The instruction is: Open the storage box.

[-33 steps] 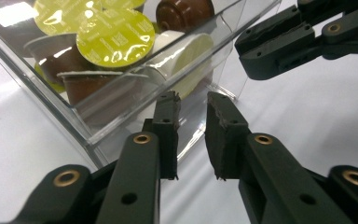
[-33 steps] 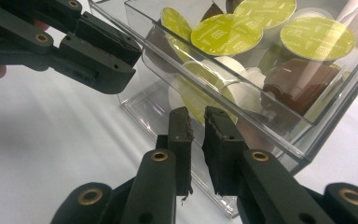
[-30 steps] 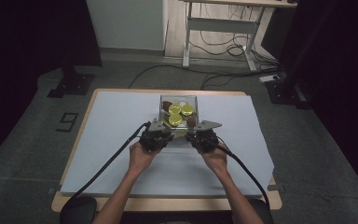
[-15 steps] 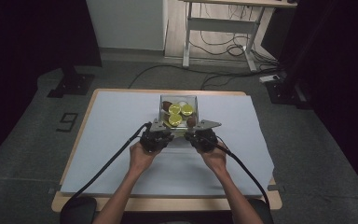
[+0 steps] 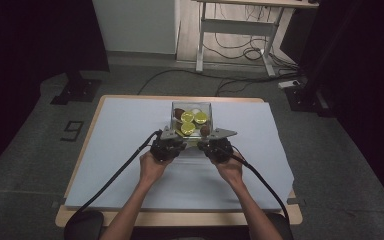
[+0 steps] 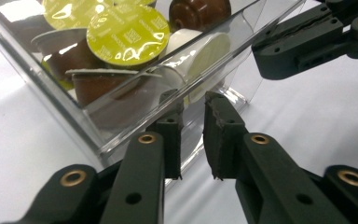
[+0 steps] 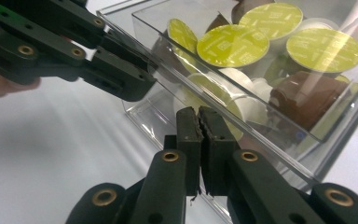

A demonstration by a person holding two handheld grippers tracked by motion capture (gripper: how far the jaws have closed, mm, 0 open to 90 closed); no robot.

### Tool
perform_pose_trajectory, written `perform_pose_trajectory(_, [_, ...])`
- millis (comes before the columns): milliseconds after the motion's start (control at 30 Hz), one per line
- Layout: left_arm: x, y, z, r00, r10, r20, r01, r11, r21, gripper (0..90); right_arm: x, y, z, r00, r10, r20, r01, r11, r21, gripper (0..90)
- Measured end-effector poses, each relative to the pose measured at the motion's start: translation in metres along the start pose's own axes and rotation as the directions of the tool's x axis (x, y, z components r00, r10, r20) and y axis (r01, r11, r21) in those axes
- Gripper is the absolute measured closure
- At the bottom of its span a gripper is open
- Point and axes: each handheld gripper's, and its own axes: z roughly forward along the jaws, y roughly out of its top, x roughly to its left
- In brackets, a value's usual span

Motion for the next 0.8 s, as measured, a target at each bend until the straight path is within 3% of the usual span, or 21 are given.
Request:
perform_pose_trajectory(133, [-0.0011, -0.0002, 0.0003, 1.0, 0.002, 0.001, -0.002, 0.9999, -0.012, 80.2, 0.0008, 0.001, 0.0006, 0.9999, 0.0, -0.014, 0.0, 1.0, 0.001, 87.5])
perform_pose_trajectory(200, [-0.0009, 0.0, -0.0004, 1.0, 0.005, 0.0, -0.005, 0.9999, -0.01, 80.5, 0.0008, 0.0007, 0.0001, 0.9999, -0.003, 0.017, 0.003, 1.0, 0.013, 87.5])
perform_pose_trajectory(333, [-0.0007, -0.0001, -0.0005, 0.9999, 0.01, 0.001, -0.01, 0.9999, -0.011, 81.0, -0.0014, -0.0003, -0.0024, 0.9995, -0.002, 0.031, 0.001, 1.0, 0.024, 85.2])
perform_pose_trajectory(500, [-0.001, -0.0003, -0.0004, 0.9999, 0.014, -0.003, -0.014, 0.9998, -0.012, 81.0, -0.0015, -0.0002, -0.0011, 0.9999, 0.009, 0.015, -0.009, 1.0, 0.025, 82.7])
perform_pose_trajectory(667, [-0.0005, -0.0008, -0.001, 0.9999, 0.015, 0.0, -0.015, 0.9998, -0.014, 80.9, 0.0008, -0.0018, -0.0028, 0.9973, -0.005, 0.073, 0.001, 0.999, 0.048, 78.6])
perform_pose_trajectory(800, [-0.0009, -0.001, -0.0006, 0.9999, 0.013, 0.0, -0.013, 0.9998, -0.017, 80.8, -0.0024, -0.003, 0.0021, 0.9982, 0.01, 0.059, -0.012, 0.999, 0.041, 78.7])
